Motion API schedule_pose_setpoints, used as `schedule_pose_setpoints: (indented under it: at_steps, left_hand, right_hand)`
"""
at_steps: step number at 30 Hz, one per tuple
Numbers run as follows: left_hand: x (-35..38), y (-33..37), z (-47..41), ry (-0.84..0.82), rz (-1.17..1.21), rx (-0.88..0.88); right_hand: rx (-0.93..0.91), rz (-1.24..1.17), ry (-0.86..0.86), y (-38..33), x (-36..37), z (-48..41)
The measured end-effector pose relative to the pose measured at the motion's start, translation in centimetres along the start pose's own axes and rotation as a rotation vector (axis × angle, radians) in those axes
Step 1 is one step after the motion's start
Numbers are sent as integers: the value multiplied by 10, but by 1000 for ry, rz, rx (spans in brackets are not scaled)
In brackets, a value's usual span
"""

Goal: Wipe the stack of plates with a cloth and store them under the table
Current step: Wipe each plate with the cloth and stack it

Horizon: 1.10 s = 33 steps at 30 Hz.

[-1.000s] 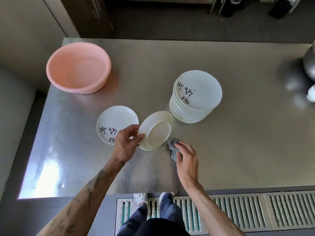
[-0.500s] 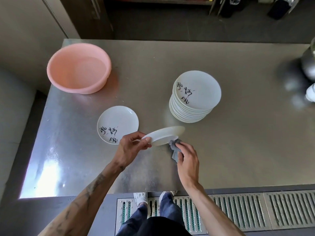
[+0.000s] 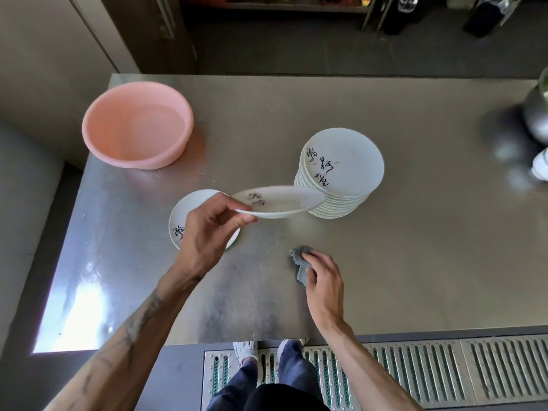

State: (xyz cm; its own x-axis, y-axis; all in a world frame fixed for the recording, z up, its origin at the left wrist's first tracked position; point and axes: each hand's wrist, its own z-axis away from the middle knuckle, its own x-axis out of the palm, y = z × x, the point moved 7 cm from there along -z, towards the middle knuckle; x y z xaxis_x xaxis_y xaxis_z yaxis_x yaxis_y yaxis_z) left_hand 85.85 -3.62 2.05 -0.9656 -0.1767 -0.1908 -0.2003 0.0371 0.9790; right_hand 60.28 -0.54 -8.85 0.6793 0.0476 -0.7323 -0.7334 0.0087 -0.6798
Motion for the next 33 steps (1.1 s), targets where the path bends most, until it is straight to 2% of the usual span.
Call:
schedule_pose_setpoints:
  at_steps: [5,12,22,28,33]
  left_hand:
    - [14,37,-45,-42,-11,200]
    - [63,43,-88,-158,-140,315]
    - [109,14,-104,-299,-215,381]
    - [115,-7,-112,-311,-437,456]
    - [114,-18,-117,-334,-484,407]
  right_hand:
    - [6,-1,1,-1,-3,-7]
    - [36,8,-9,6,-3,-20]
    - [48,-23,-10,9,-4,-32]
    - [58,-27,-5,13,-4,-34]
    - [61,-24,-9,13,-2,-35]
